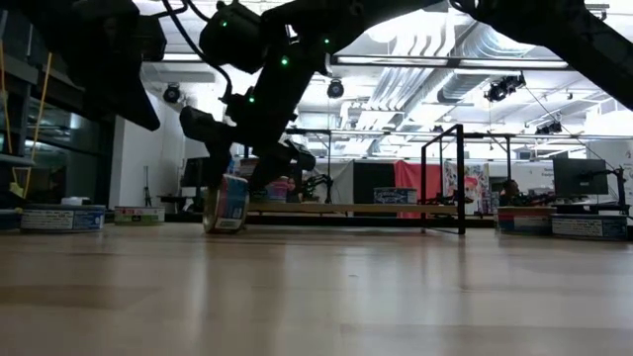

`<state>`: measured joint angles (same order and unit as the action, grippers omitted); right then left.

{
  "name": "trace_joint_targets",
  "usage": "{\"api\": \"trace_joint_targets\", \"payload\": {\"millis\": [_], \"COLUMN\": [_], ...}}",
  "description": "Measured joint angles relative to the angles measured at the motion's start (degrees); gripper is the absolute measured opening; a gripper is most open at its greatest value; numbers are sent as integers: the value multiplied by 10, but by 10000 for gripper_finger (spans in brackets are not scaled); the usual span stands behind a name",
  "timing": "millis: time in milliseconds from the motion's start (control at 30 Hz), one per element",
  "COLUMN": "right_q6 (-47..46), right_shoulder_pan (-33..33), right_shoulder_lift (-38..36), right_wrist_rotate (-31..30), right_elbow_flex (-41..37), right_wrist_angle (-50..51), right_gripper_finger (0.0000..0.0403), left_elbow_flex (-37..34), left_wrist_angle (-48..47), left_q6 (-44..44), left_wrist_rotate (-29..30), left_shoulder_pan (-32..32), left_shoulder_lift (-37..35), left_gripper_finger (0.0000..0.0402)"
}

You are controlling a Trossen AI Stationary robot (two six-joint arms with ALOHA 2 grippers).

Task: Stack canned seafood by type on shelf
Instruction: Stack the blue pink tuna can on top of the other blue pink tuna can on the shelf

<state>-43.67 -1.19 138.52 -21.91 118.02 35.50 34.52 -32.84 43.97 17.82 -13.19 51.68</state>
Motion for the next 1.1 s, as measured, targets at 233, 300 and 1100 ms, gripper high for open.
{"api": "trace_joint_targets", "payload": {"millis": [233, 300, 1100], "right_q6": [111, 144, -270], "right_shoulder_pan": [13, 19, -56], "right_shoulder_lift": [-51, -79, -389], "right_wrist_rotate": [9, 9, 83], "right_elbow_flex": [-1, -1, -591], "right_wrist_angle": [89, 142, -564], "right_gripper_finger": [165, 165, 165], "left_elbow_flex": [1, 1, 1], "left_wrist_angle": [2, 1, 11], "left_q6": [3, 3, 26], "left_wrist_rotate": [0, 2, 23], "left_shoulder_pan": [0, 0, 22], "left_shoulder_lift": [0, 0, 0], "left_gripper_finger": [0, 0, 0]}}
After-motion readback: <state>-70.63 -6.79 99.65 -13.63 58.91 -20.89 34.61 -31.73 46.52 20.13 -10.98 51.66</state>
